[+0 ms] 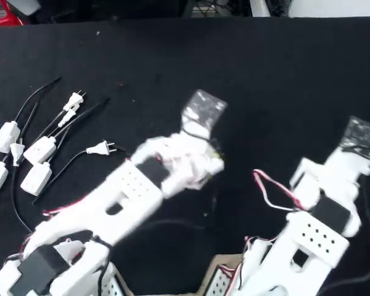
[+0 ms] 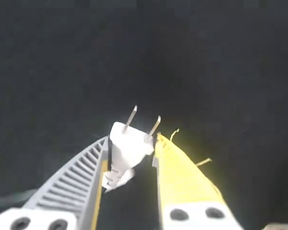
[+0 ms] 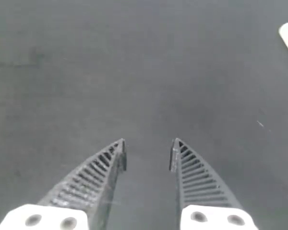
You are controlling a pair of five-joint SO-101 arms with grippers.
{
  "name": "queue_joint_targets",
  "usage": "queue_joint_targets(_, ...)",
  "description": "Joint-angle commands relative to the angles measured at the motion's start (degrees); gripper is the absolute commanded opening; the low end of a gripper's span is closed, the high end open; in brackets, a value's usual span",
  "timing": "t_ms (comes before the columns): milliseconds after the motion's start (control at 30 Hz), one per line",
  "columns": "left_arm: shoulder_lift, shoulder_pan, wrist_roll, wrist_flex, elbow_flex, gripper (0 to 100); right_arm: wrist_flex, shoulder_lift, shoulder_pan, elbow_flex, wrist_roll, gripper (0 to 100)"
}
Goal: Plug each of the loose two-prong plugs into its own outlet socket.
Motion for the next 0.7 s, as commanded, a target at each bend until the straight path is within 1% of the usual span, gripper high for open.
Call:
queue_joint_targets(0,5.01,3.74,2.29,-12.40,-1.01,3,0.26,-1.71,4.13,1.10,2.55,14.5)
queue_joint_targets(67,10.37,4.44,3.25,-12.40,-4.18,7,0.18,-1.71,4.13,2.51,3.69,14.5)
queue_joint_targets(200,20.84,4.53,7.21,-12.22,-9.63,21,0.18,-1.71,3.87,3.65,3.78,14.5)
queue_joint_targets(267,22.33,4.44,8.09,-8.97,-11.47,22,0.18,-1.71,4.04,3.56,3.78,14.5)
queue_joint_targets(367,20.48,3.74,6.15,0.09,-15.16,21,0.18,-1.54,3.87,4.09,3.78,14.5)
queue_joint_targets(433,17.05,1.45,4.22,8.44,-18.68,20,0.18,-1.71,3.25,4.53,3.78,14.5)
queue_joint_targets(533,11.34,-4.53,0.70,19.69,-21.32,20,0.44,-1.45,0.44,4.70,3.52,14.5)
queue_joint_targets(633,6.77,-14.29,-5.27,27.69,-20.00,20,0.62,-1.63,-3.43,4.70,3.43,14.5)
queue_joint_targets(667,5.98,-18.07,-7.12,29.19,-18.42,20,0.62,-1.63,-4.75,4.62,3.43,14.5)
